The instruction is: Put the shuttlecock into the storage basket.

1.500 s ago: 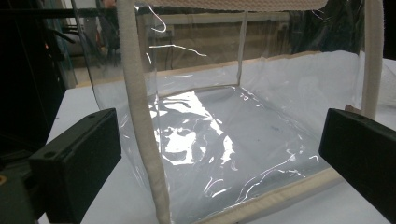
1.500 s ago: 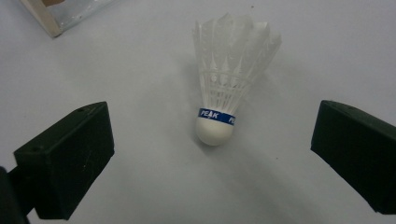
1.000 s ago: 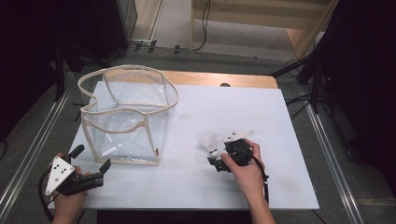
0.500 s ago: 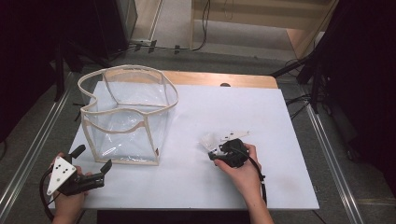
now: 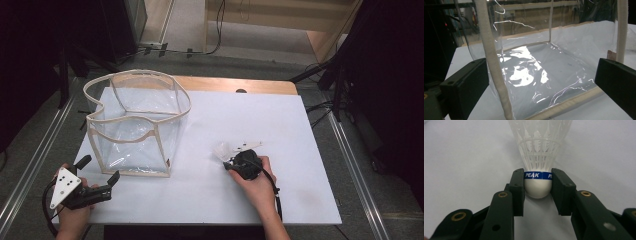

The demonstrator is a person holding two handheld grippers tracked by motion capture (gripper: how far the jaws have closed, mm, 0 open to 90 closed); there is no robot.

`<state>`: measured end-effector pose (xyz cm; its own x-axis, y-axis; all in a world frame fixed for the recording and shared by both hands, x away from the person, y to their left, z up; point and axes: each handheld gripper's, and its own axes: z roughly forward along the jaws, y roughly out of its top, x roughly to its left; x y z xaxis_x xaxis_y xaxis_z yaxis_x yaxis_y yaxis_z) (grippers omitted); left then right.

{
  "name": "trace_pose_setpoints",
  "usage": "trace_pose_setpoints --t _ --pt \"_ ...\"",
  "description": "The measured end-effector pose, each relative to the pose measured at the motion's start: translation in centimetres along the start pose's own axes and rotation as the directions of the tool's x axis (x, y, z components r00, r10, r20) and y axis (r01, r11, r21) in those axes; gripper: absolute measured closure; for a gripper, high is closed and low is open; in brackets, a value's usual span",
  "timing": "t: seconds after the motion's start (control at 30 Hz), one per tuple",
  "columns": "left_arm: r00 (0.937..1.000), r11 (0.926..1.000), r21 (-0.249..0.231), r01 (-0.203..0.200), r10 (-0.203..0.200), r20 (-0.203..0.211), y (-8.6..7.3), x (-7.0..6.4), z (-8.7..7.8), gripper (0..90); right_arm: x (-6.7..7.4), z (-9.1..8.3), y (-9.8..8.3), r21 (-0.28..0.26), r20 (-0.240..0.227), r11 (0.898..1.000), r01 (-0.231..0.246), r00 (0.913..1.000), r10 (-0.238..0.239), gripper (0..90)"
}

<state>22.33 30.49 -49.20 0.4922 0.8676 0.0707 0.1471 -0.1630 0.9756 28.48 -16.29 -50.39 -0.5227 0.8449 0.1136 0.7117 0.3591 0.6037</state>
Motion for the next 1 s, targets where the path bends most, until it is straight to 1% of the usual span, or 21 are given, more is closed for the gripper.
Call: trace_pose_setpoints --t 0.07,0.13,0.17,0.2,0.3,0.33,0.4,0.43,0.47,0.53,0.67,0.83,1.0 --pt "1.0 1.0 0.001 -0.002 0.002 -0.001 0.0 0.0 0.0 0.0 0.0 -0.2 0.0 -0.011 0.006 1.0 0.001 1.0 -0.001 62.7" --pt "1.0 1.0 0.003 -0.004 0.004 -0.002 0.0 0.0 0.0 0.0 0.1 -0.6 0.1 -0.036 0.016 0.999 0.008 0.9998 -0.008 62.7" --pt "1.0 1.0 0.003 -0.005 0.005 -0.003 0.0 -0.1 0.0 0.0 0.1 -0.6 0.1 -0.036 0.016 0.999 0.008 0.9998 -0.008 62.7" --pt "1.0 1.0 0.004 -0.006 0.006 -0.003 0.0 -0.1 0.0 0.0 0.2 -0.8 0.2 -0.058 0.024 0.998 0.017 0.9996 -0.016 62.8" --pt "1.0 1.0 0.002 -0.003 0.003 -0.003 0.0 0.0 0.0 0.0 0.2 -1.1 0.2 -0.062 0.029 0.998 0.022 0.9994 -0.02 62.8" --pt "1.0 1.0 0.002 -0.003 0.003 -0.003 0.0 0.0 -0.1 0.0 0.3 -1.3 0.3 -0.072 0.03 0.997 0.022 0.9994 -0.02 62.8" --pt "1.0 1.0 0.002 -0.003 0.003 -0.003 0.0 0.0 0.0 0.0 0.3 -1.8 0.5 -0.101 0.019 0.995 0.018 0.9997 -0.016 62.8" --pt "1.0 1.0 0.002 -0.003 0.003 -0.004 0.0 -0.1 0.0 0.0 0.3 -1.8 0.5 -0.101 0.019 0.995 0.018 0.9997 -0.016 62.8" --pt "1.0 1.0 0.002 -0.004 0.004 -0.004 0.0 -0.1 0.0 0.0 0.3 -2.1 0.7 -0.117 0.011 0.993 0.02 0.9998 -0.019 62.8" --pt "1.0 1.0 0.003 -0.006 0.006 -0.004 0.0 -0.1 0.0 0.0 0.3 -2.3 0.8 -0.119 0.006 0.993 0.017 0.9999 -0.016 62.8" --pt "1.0 1.0 0.003 -0.007 0.007 -0.004 0.0 -0.1 0.0 0.0 0.3 -2.7 1.2 -0.146 -0.014 0.989 0.018 0.9997 -0.02 62.7" --pt "1.0 1.0 0.004 -0.007 0.007 -0.003 0.0 -0.1 0.0 0.0 0.4 -3.1 1.7 -0.159 -0.024 0.987 0.021 0.9994 -0.025 62.7" --pt "1.0 1.0 0.004 -0.007 0.007 -0.001 0.0 -0.1 0.0 0.0 0.5 -3.5 2.2 -0.168 -0.024 0.985 0.035 0.9989 -0.039 62.7"
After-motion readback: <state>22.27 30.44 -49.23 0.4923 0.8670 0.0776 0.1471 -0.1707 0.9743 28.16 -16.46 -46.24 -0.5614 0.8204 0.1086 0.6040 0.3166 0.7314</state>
